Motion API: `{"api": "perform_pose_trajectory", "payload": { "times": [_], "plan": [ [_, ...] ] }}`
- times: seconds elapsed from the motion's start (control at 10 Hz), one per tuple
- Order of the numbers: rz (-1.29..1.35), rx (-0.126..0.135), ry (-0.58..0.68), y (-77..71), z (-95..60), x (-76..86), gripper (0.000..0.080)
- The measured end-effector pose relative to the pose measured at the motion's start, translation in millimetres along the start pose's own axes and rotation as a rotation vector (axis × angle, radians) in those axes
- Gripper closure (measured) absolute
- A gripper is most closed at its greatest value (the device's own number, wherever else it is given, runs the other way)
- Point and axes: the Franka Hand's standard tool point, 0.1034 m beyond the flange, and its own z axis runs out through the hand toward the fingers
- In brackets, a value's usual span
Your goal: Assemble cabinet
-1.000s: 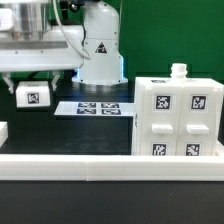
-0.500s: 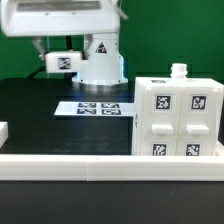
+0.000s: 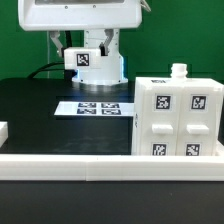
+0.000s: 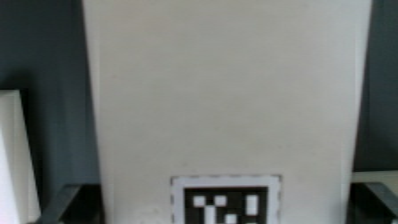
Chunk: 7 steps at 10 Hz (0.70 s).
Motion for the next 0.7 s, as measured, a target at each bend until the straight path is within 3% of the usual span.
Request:
{"api": "perform_pose_trajectory", "payload": {
  "times": [0.2,0.3,0.7],
  "plan": [
    [-0.001,0.000,0.000,-0.7,0.1,0.0,0.0238],
    [0.026,0.004,-0.009,-8.5,-3.3,0.7,0.0238],
    [0.092,0.010,0.006,-67.6,-23.5,30.4,0.0238]
  ]
}}
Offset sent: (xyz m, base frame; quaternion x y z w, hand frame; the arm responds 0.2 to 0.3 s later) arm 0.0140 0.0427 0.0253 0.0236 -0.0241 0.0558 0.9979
